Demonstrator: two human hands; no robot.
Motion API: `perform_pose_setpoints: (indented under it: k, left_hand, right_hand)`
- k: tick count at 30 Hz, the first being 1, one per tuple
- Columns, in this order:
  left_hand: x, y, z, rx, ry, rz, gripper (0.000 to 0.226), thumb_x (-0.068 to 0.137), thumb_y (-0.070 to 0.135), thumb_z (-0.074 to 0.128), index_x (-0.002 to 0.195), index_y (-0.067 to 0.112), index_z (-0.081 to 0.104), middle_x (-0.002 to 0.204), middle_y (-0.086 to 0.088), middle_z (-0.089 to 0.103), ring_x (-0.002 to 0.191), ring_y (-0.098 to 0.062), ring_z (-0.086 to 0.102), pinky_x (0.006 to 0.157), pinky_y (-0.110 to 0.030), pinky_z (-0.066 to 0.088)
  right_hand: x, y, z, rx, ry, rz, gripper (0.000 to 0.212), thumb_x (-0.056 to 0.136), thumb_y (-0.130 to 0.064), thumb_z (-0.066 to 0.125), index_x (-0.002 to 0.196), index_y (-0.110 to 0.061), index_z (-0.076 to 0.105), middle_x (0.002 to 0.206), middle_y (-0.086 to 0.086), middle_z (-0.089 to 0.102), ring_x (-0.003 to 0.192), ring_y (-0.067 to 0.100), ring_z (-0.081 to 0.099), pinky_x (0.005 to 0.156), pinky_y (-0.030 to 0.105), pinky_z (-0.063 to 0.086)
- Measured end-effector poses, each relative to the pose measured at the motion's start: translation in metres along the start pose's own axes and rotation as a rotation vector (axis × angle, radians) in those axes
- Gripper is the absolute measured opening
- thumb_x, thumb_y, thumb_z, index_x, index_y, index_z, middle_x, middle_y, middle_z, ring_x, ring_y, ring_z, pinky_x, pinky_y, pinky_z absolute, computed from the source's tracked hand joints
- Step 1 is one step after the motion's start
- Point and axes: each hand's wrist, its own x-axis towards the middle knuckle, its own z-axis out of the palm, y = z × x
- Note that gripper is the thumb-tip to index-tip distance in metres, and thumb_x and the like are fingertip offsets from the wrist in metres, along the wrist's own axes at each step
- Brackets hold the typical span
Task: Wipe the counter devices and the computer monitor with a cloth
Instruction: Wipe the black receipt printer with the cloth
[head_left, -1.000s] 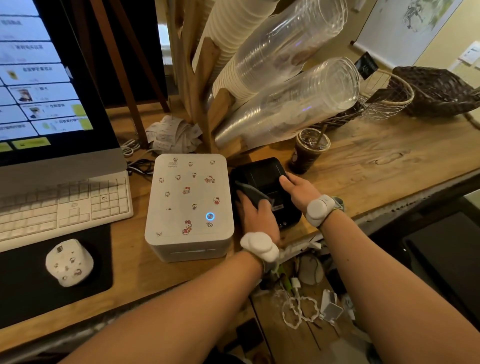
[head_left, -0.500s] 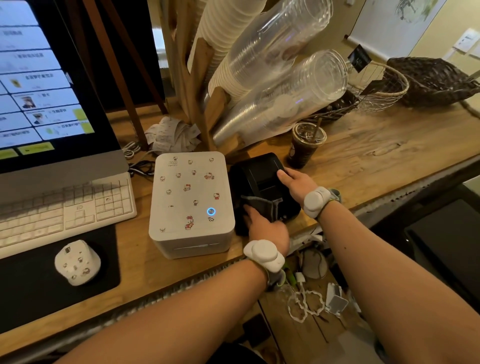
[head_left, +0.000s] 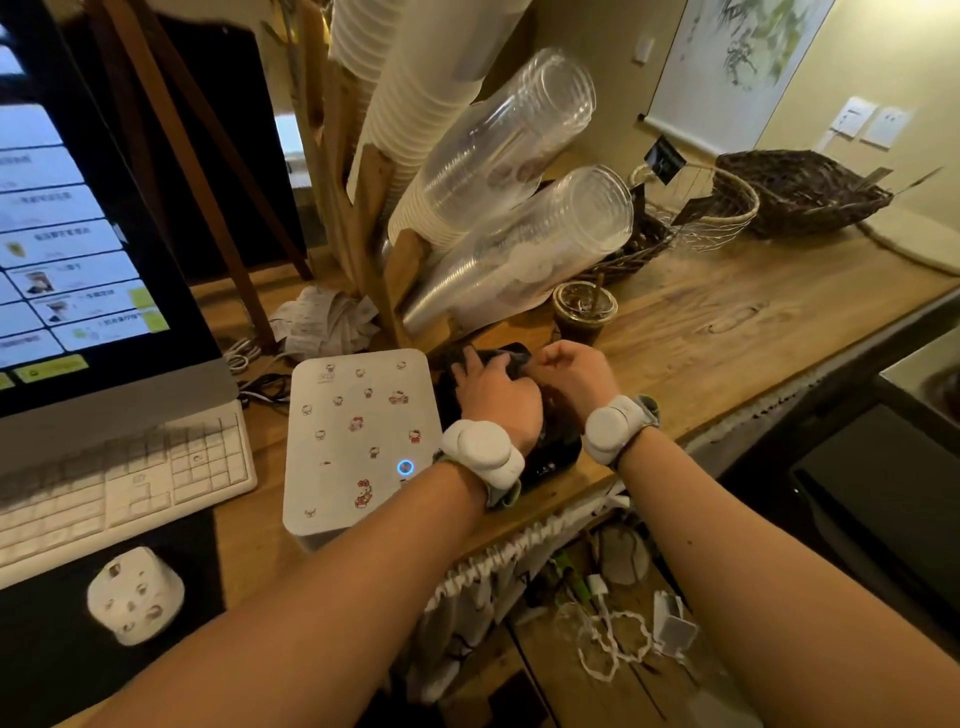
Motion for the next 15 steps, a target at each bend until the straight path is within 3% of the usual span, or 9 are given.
perform_pose_setpoints:
  k: [2,5,8,12,15]
  left_hand:
    - [0.001,0.000,-0.017,0.006,-0.008,0.009,0.042,0.097,0.011,0.041,0.136,0.021,0.054,0.161,-0.008,0.021,0.147,-0.031,0.021,0.119,-0.043,0.022]
    - [0.001,-0.002,-0.038,0.104,0.000,0.023,0.034,0.091,0.010,0.046,0.116,0.024,0.063,0.130,-0.005,0.058,0.114,-0.027,0.057,0.097,-0.038,0.049]
    - [0.003,-0.005,-0.047,0.305,0.015,0.041,0.031,0.092,0.014,0.047,0.117,0.024,0.061,0.122,-0.004,0.060,0.107,-0.026,0.059,0.084,-0.033,0.048]
    - [0.009,-0.011,-0.045,0.460,0.011,0.119,0.040,0.093,0.017,0.049,0.132,0.021,0.056,0.132,-0.005,0.058,0.115,-0.027,0.059,0.093,-0.036,0.051]
    - [0.015,-0.014,-0.045,0.541,-0.026,0.166,0.042,0.092,0.015,0.052,0.134,0.012,0.052,0.131,-0.011,0.058,0.114,-0.030,0.060,0.093,-0.036,0.051]
  right_hand:
    - [-0.009,0.001,0.009,-0.123,-0.105,-0.114,0.011,0.084,-0.014,0.073,0.095,-0.014,0.071,0.083,0.000,0.071,0.074,0.014,0.066,0.068,0.025,0.055]
    - [-0.010,0.004,0.025,-0.460,-0.121,-0.287,0.029,0.083,-0.029,0.069,0.111,-0.021,0.073,0.092,-0.001,0.071,0.082,0.015,0.065,0.074,0.031,0.053]
    - [0.003,0.012,0.034,-0.636,-0.105,-0.406,0.035,0.081,-0.046,0.058,0.112,-0.034,0.071,0.090,-0.002,0.064,0.077,0.015,0.059,0.067,0.024,0.042]
    - [0.018,0.022,0.025,-0.588,0.115,-0.316,0.029,0.089,-0.019,0.065,0.116,-0.024,0.072,0.110,0.006,0.058,0.095,0.020,0.059,0.078,0.018,0.038]
    - [0.012,0.019,0.027,-0.561,0.103,-0.302,0.033,0.088,-0.023,0.068,0.121,-0.022,0.070,0.116,0.007,0.053,0.101,0.021,0.057,0.082,0.019,0.038]
